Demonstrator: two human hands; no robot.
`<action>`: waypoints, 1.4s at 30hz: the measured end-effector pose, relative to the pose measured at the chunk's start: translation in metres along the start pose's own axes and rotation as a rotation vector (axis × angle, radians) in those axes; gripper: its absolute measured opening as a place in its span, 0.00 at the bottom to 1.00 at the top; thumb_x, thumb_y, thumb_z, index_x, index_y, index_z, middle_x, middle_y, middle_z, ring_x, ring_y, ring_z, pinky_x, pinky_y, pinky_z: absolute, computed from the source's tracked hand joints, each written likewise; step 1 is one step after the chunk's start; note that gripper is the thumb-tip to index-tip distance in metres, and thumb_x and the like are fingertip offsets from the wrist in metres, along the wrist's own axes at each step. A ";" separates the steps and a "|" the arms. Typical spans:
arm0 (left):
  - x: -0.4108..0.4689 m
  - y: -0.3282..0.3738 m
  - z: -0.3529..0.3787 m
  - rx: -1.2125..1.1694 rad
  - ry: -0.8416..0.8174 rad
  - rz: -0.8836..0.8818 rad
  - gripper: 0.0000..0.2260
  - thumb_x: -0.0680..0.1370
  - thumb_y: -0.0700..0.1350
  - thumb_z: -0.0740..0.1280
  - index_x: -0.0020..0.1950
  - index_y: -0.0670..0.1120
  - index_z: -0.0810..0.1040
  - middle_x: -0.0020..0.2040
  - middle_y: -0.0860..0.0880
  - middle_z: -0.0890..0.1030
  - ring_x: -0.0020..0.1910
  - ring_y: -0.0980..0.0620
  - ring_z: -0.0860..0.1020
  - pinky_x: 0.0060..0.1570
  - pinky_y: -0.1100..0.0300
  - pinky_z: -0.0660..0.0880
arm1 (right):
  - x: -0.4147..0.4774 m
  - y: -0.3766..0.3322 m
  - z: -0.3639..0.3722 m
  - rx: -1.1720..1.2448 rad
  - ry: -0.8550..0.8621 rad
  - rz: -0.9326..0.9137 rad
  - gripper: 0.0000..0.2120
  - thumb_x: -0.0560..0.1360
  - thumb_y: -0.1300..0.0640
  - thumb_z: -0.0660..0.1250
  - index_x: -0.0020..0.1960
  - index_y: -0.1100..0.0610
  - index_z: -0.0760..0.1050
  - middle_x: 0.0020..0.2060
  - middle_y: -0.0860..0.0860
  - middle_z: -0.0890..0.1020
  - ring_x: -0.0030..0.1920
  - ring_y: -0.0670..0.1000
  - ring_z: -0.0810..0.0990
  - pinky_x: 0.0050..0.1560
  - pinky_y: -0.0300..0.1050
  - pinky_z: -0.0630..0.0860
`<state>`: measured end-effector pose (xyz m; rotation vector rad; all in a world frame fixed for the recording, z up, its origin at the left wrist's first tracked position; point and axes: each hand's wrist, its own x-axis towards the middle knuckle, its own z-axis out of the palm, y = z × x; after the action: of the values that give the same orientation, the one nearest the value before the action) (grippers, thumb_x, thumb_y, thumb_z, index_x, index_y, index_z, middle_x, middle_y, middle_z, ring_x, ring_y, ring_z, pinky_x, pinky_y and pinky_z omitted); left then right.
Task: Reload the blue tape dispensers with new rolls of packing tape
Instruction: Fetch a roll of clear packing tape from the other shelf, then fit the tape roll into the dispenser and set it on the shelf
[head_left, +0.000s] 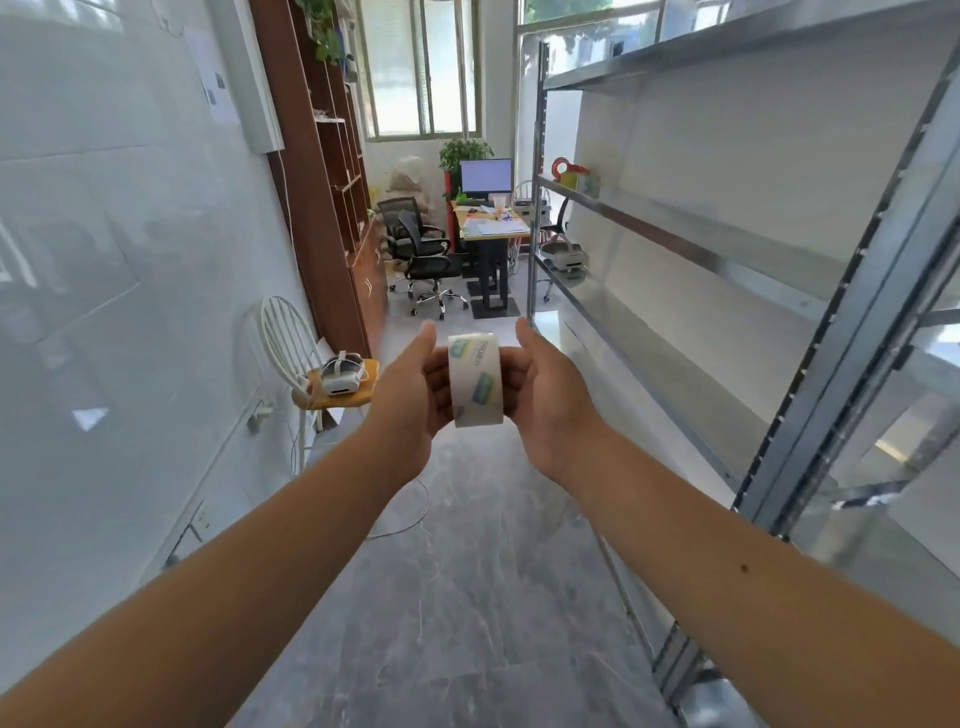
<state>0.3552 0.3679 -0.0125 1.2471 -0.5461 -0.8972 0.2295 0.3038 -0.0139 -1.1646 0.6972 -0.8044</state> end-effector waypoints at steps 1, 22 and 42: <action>0.013 0.001 0.000 0.008 -0.018 -0.001 0.28 0.82 0.62 0.59 0.62 0.39 0.82 0.56 0.37 0.86 0.57 0.36 0.84 0.61 0.39 0.79 | 0.011 0.000 0.000 0.001 0.018 -0.003 0.30 0.84 0.38 0.55 0.58 0.61 0.84 0.50 0.58 0.89 0.52 0.58 0.86 0.60 0.55 0.80; 0.097 -0.015 0.257 0.036 -0.630 -0.047 0.21 0.83 0.57 0.61 0.53 0.42 0.84 0.48 0.42 0.88 0.47 0.43 0.87 0.53 0.47 0.82 | 0.041 -0.097 -0.204 0.045 0.654 -0.285 0.26 0.83 0.40 0.59 0.52 0.60 0.85 0.43 0.57 0.89 0.44 0.56 0.87 0.50 0.52 0.79; 0.044 -0.068 0.448 0.041 -1.209 -0.205 0.19 0.84 0.56 0.61 0.61 0.43 0.83 0.51 0.43 0.88 0.50 0.44 0.87 0.47 0.53 0.85 | -0.058 -0.124 -0.345 -0.050 1.181 -0.481 0.19 0.70 0.51 0.72 0.55 0.61 0.85 0.54 0.64 0.86 0.58 0.66 0.84 0.59 0.63 0.80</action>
<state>0.0112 0.0734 0.0339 0.6777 -1.3895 -1.8047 -0.1079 0.1529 0.0213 -0.8181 1.4098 -1.9383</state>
